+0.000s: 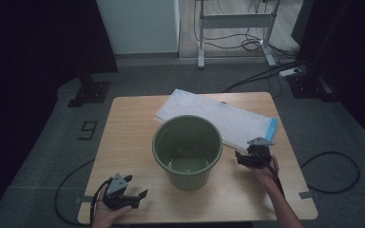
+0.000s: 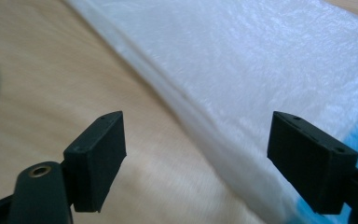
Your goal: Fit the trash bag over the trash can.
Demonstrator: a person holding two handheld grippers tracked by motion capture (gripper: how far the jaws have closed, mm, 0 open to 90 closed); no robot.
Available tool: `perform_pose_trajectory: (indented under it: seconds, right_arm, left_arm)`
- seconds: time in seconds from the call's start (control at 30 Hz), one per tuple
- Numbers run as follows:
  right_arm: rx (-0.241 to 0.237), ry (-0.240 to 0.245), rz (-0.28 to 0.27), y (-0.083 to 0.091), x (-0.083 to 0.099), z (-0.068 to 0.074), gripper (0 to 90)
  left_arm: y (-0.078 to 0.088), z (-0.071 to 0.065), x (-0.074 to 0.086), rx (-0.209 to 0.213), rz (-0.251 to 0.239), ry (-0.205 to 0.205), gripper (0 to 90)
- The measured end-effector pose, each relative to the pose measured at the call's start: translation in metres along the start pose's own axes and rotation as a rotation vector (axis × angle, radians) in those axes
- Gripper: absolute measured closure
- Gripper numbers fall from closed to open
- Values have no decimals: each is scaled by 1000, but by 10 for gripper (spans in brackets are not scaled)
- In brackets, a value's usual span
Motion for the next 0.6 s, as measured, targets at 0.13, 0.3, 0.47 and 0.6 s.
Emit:
perform_pose_trajectory:
  seconds: [0.13, 0.3, 0.47, 0.6]
  right_arm:
    - [-10, 6, 39, -18, -1, -2, 270]
    - [-6, -20, 76, -25, 8, -8, 360]
    - [-2, -96, 62, -19, 14, -18, 731]
    - [-1, -103, 69, -11, 20, -22, 890]
  left_arm:
    - [1, 4, 1, 0, -4, 14, 141]
    - [2, 7, 0, -1, -13, 26, 142]
    - [2, 8, 1, -5, -17, 39, 143]
    - [2, 8, 2, -14, -12, 39, 144]
Point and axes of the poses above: each handheld gripper's, and its own axes: y roughly backward along the jaws, x roughly out of its underside, z roughly to its left, the point moved 10 cm from there along -y, roughly forward along the jaws, and after that the axes turned 3 degrees about y, right-handed, at the moved point
